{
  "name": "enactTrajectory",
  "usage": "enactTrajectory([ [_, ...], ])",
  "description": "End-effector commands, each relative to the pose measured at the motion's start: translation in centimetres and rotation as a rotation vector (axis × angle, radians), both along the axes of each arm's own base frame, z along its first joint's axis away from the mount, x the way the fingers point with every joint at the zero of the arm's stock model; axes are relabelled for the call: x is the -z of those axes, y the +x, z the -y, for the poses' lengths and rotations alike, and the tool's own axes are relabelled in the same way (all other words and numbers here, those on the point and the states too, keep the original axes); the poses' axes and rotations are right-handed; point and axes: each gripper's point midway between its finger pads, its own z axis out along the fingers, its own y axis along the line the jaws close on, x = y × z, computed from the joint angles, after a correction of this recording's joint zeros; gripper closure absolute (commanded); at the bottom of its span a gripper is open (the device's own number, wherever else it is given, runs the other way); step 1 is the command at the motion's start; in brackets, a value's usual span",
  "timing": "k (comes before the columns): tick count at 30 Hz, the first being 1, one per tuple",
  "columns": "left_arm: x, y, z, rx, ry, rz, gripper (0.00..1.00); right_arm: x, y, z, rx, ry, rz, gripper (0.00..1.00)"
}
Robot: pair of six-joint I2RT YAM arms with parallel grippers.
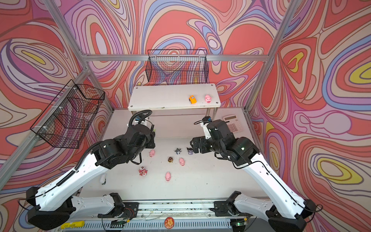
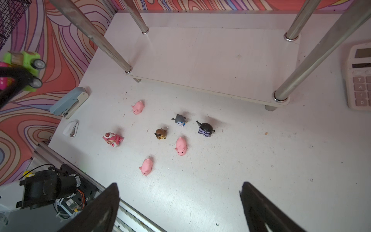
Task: Organize plastic toys on shelves
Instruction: Pick up the plastic toy from the center of the table, then place the plastic toy on the shelf.
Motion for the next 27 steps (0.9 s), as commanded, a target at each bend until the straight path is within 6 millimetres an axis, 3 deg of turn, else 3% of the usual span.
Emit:
enactTrajectory([
  [1,-1.2,0.6,-0.5,-0.027,0.104,-0.001,0.72,-2.2,-0.1,0.2,-0.005,0.031,0.071,0.02],
  [8,-4.8,4.1,2.0,-0.062,0.141,0.068,0.71,-3.3,-0.6,0.7,0.0,0.05,0.102,0.02],
  [17,-7.6,9.0,5.9,-0.068,0.065,0.109,0.73,-3.1,-0.8,0.4,-0.015,0.064,0.098,0.02],
  [21,-7.9,10.9,7.4,-0.065,0.076,0.126,0.73,-3.2,-0.7,0.9,0.001,0.045,0.112,0.02],
  [27,-6.7,13.8,8.3,-0.062,0.05,0.106,0.72,-3.6,0.1,2.2,0.074,0.016,0.158,0.02],
])
